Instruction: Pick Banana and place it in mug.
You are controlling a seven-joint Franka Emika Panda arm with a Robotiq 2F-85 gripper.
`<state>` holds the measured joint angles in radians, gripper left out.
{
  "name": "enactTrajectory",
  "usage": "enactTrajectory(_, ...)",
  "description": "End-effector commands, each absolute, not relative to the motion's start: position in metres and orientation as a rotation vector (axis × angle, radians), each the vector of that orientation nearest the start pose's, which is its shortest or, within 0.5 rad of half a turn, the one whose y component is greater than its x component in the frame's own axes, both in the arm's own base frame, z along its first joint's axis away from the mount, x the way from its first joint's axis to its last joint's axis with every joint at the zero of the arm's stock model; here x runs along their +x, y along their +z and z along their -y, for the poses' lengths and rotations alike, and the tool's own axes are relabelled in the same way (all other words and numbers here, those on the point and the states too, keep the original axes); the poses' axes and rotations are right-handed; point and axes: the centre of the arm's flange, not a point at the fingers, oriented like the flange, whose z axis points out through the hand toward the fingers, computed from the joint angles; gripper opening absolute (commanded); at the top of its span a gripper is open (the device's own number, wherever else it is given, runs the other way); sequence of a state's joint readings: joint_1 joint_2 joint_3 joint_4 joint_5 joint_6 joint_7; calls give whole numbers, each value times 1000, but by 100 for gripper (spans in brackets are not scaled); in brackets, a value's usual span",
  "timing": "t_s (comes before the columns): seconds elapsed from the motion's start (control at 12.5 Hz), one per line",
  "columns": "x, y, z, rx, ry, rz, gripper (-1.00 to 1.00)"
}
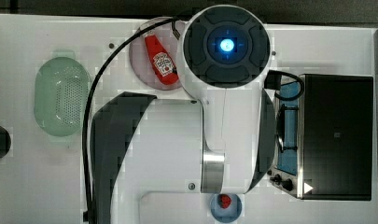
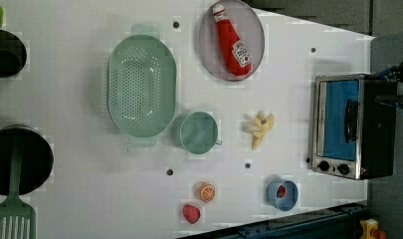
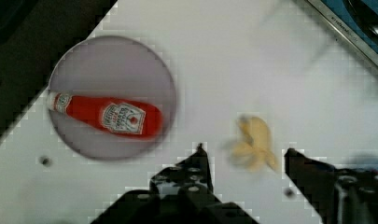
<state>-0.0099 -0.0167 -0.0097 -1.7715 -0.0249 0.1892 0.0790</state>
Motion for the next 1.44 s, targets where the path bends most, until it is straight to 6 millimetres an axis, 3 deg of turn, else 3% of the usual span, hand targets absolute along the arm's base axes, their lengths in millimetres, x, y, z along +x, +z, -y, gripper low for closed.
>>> enactTrajectory(0.08, 473, 641, 31, -2817, 40, -1352, 48)
enactTrajectory(0.24, 474, 631, 31, -2824, 69, -1355, 91)
enactTrajectory(0.32, 476, 618, 31, -2832, 106, -1358, 100)
enactTrajectory(0.88, 503, 458, 31, -2848, 173, -1373, 100)
enactTrajectory(1.44, 491, 308, 30, -2844, 112, -1377, 100)
